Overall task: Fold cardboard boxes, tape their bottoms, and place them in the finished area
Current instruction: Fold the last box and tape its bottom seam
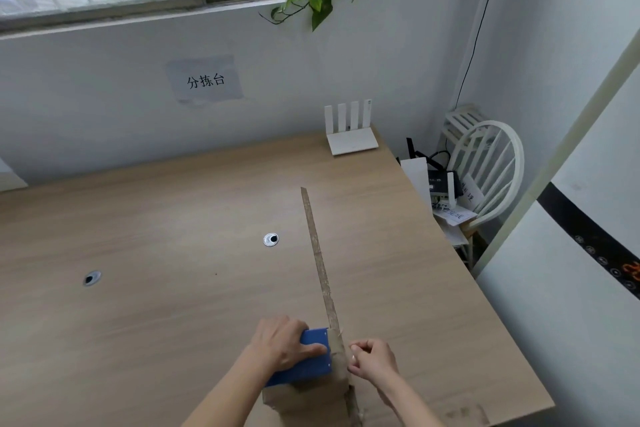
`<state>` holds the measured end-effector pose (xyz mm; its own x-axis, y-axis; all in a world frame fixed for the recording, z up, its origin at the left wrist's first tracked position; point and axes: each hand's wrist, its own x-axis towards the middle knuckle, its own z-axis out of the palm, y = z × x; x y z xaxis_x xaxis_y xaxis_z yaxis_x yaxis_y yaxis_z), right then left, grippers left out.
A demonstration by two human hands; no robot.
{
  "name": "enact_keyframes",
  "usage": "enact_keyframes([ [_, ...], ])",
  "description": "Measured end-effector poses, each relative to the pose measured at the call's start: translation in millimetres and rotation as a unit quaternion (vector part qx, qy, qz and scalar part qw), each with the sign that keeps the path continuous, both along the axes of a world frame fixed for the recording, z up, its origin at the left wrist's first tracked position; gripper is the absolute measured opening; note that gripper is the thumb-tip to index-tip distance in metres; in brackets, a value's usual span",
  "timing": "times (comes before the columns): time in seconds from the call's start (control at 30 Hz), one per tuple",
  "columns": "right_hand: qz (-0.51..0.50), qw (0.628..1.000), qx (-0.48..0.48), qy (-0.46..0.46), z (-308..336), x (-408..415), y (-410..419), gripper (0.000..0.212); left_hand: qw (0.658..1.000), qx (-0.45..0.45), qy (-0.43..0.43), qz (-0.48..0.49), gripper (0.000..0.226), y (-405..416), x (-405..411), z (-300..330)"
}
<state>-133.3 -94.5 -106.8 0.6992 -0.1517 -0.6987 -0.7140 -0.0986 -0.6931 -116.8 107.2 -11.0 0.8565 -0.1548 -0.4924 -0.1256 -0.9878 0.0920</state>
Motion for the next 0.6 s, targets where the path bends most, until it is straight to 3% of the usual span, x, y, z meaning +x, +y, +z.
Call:
enact_keyframes([
  [0.2,0.027,0.998,-0.048,0.000,-1.3,-3.0,9.5,0.008,1.000,-0.018,-0.007,0.002,0.070,0.1,-1.1,-4.6],
  [0.3,0.060,0.990,-0.126,0.002,0.1,-6.0,7.2,0.085,0.999,-0.031,-0.005,0.009,0.071,4.8,-0.9,-7.1],
  [0.33,0.065,0.987,-0.145,-0.005,2.2,-7.0,4.9,0.089,0.999,-0.031,-0.006,0.010,0.072,6.6,-0.7,-8.2],
  [0.43,0.080,0.985,-0.147,-0.038,5.9,-10.7,7.7,0.041,0.999,-0.038,-0.015,0.011,0.073,9.2,0.0,-11.1],
  [0.6,0.137,0.976,-0.163,-0.033,16.1,-13.4,28.1,0.032,0.999,-0.036,-0.002,0.016,0.071,6.2,1.1,-10.6],
])
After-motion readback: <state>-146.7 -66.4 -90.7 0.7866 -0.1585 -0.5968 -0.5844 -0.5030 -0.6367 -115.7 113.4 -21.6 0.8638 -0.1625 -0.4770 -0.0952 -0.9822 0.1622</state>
